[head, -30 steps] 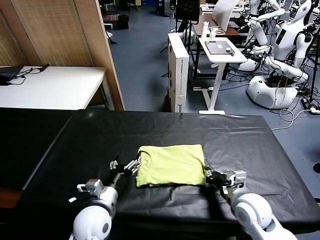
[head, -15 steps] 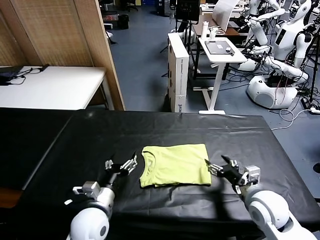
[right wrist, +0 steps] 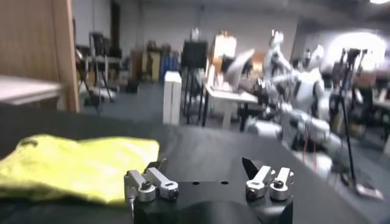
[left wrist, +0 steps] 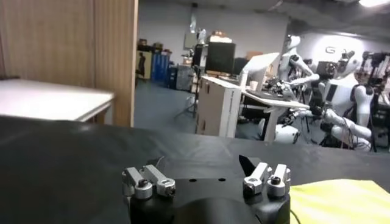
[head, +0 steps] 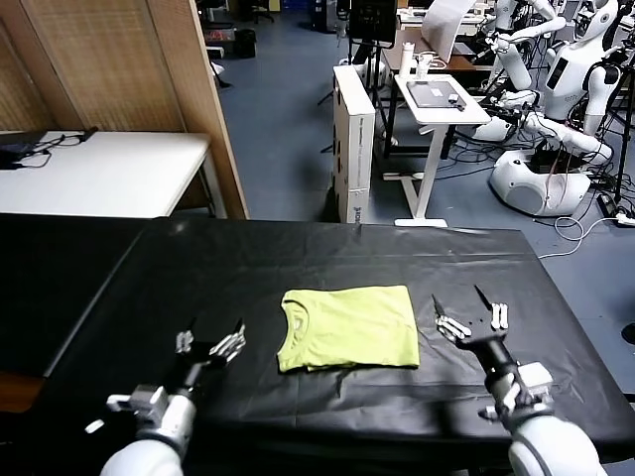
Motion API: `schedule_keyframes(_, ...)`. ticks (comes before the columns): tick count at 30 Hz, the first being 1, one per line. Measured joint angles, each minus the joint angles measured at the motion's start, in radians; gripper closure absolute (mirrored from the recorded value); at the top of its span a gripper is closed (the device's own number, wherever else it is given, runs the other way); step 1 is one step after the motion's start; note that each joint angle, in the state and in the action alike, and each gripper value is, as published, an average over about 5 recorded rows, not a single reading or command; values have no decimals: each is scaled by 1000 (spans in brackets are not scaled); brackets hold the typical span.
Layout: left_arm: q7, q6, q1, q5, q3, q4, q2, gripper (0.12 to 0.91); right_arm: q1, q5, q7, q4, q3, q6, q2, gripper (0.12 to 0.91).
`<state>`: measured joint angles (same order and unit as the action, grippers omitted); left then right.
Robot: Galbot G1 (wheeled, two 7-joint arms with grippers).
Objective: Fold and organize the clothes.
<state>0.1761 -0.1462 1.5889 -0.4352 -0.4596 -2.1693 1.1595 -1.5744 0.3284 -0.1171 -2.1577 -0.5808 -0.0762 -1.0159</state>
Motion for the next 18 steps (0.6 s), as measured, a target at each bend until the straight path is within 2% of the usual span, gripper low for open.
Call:
schedule_keyframes(5, 4, 12, 121, 20, -55, -58, -6, 123, -135, -76, -12, -32, -29, 126, -52, 118)
schedule_keyframes(10, 15, 23, 232, 43, -91, -114, 8, 123, -288, -88, -69, -76, -45, 196, -89, 118)
schedule_keyframes(15, 28, 21, 329, 47, -120, -168, 14, 123, -443, -80, -149, -138, -53, 200, -105, 118)
schedule_keyframes(18, 30, 15, 376, 46, -138, -192, 13, 123, -512, -64, -178, -173, -59, 172, -106, 118)
